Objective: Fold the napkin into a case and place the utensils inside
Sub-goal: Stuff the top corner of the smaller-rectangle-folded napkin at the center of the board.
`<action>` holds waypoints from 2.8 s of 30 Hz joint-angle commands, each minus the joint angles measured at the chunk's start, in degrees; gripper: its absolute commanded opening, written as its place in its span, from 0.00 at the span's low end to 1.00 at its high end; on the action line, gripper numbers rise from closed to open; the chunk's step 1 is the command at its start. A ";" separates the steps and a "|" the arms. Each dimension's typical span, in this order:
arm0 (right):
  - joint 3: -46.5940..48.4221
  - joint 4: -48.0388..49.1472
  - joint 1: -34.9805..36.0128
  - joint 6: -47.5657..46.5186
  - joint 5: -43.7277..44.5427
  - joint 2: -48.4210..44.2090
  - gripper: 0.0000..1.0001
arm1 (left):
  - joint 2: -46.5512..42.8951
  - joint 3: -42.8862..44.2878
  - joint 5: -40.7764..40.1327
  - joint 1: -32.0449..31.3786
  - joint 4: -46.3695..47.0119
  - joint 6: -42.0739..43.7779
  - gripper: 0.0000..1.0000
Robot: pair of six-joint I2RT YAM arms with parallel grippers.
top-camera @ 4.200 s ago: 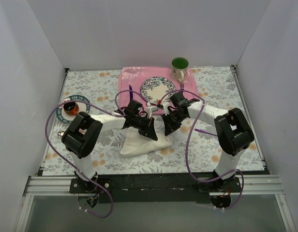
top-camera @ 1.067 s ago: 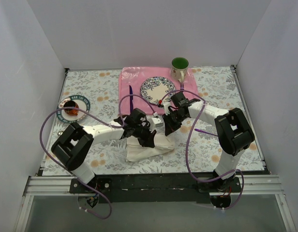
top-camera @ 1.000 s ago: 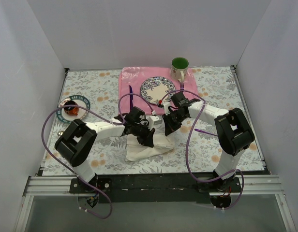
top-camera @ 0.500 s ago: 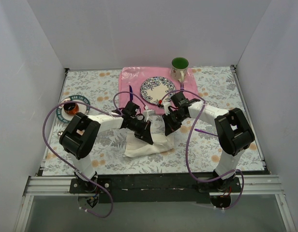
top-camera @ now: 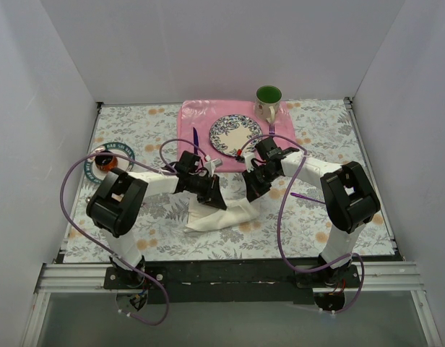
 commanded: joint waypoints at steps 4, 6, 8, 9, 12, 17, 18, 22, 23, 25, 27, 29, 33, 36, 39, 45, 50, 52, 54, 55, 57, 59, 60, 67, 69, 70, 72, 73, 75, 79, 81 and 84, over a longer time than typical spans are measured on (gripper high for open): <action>-0.09 0.97 -0.22 -0.37 -0.75 -0.79 0.01 | -7.81 -2.24 -3.59 -3.95 5.56 3.39 0.30; 0.00 0.89 -0.22 -0.20 -0.84 -0.52 0.01 | -10.00 -2.94 -4.91 -5.89 6.18 4.87 0.35; 0.00 0.97 -0.31 -0.11 -0.84 -0.44 0.01 | -11.24 -3.73 -7.19 -8.88 7.06 6.11 0.37; 0.18 0.80 -0.22 -0.20 -1.02 -0.26 0.01 | -12.81 -5.13 -8.33 -9.85 7.67 6.90 0.38; 0.09 0.71 -0.22 -0.11 -1.37 -0.08 0.01 | -15.11 -8.46 -13.16 -13.10 10.90 9.71 0.49; -0.09 0.80 -0.31 -0.37 -0.93 0.18 0.01 | -17.65 -10.24 -18.26 -15.30 11.63 17.60 0.54; -0.09 0.80 -0.31 -0.46 -1.02 0.27 0.01 | -18.97 -10.76 -21.49 -15.91 11.63 21.20 0.54; -0.26 0.62 -0.31 -0.72 -1.28 0.79 0.01 | -30.56 -19.01 -33.90 -26.17 17.24 37.12 0.66; -0.26 0.62 -0.22 -0.73 -1.28 0.80 0.01 | -34.15 -22.16 -36.27 -27.77 18.39 41.84 0.89; -0.17 0.62 -0.31 -0.90 -1.02 0.80 0.01 | -36.72 -24.21 -39.87 -31.71 19.54 46.08 0.98; -0.09 0.62 -0.31 -0.99 -0.93 0.62 0.01 | -39.98 -27.19 -42.43 -34.28 21.29 52.74 0.98; -0.17 0.45 -0.31 -1.16 -0.75 0.62 0.01 | -40.86 -28.17 -48.23 -37.88 25.59 57.25 0.98; -0.61 0.53 -0.22 -1.34 -0.67 0.27 0.01 | -32.83 -18.99 -53.07 -38.33 23.50 51.68 0.98; -0.96 0.97 -0.22 -1.34 -0.67 0.18 0.01 | -27.87 -7.28 -44.91 -38.33 4.19 47.16 0.98; -1.05 0.89 -0.31 -1.34 -0.49 0.36 0.01 | -32.68 -14.08 -48.14 -43.32 13.44 50.57 0.98; -1.05 1.06 -0.40 -1.17 -0.84 0.01 0.01 | -29.97 -23.77 -56.42 -50.81 25.07 54.98 0.80; -1.31 1.24 -0.31 -1.34 -0.75 0.01 0.01 | -24.62 -25.70 -58.88 -53.45 28.06 55.51 0.56; -1.40 1.24 -0.40 -1.34 -0.84 0.00 0.01 | -23.65 -25.62 -59.40 -53.89 28.95 55.34 0.56; -1.58 1.24 -0.31 -1.34 -0.84 0.01 0.01 | -22.94 -25.36 -59.41 -53.98 29.47 55.07 0.50; -1.58 1.15 -0.31 -1.43 -0.84 0.00 0.01 | -22.59 -25.27 -59.41 -53.98 29.47 54.90 0.49; -1.67 1.33 -0.31 -1.34 -0.93 0.09 0.01 | -21.01 -25.18 -59.49 -53.98 29.56 54.90 0.47; -1.67 1.41 -0.31 -1.34 -1.02 0.18 0.01 | -19.78 -25.62 -59.76 -53.98 30.17 55.07 0.45; -1.67 1.50 -0.40 -1.17 -1.02 0.18 0.01 | -18.99 -25.97 -59.76 -53.98 30.96 55.24 0.43; -1.76 1.50 -0.31 -1.34 -0.93 0.18 0.01 | -16.00 -25.19 -59.67 -53.10 31.06 53.67 0.30; -1.76 1.41 -0.40 -1.34 -1.11 0.35 0.01 | -15.82 -24.48 -59.49 -52.49 29.83 52.00 0.23; -1.76 1.59 -0.40 -1.25 -1.11 0.27 0.01 | -15.99 -24.13 -59.41 -52.31 29.56 51.47 0.10; -1.76 1.59 -0.31 -1.25 -1.28 0.27 0.01 | -16.61 -23.60 -59.15 -51.52 28.51 49.63 0.00; -1.84 1.59 -0.31 -1.25 -1.28 0.27 0.01 | -17.04 -22.90 -58.88 -51.08 27.98 48.93 0.00; -1.76 1.68 -0.31 -1.25 -1.28 0.09 0.01 | -18.63 -21.85 -57.48 -49.51 25.62 46.12 0.00; -1.67 1.85 -0.31 -1.08 -1.46 0.27 0.01 | -20.73 -19.21 -51.26 -46.16 21.57 41.37 0.00; -1.49 1.85 -0.31 -0.99 -1.37 0.18 0.01 | -21.35 -17.01 -49.31 -43.45 18.33 39.09 0.00; -1.40 1.85 -0.40 -1.16 -1.37 0.09 0.01 | -21.44 -14.56 -43.68 -40.02 14.99 35.39 0.00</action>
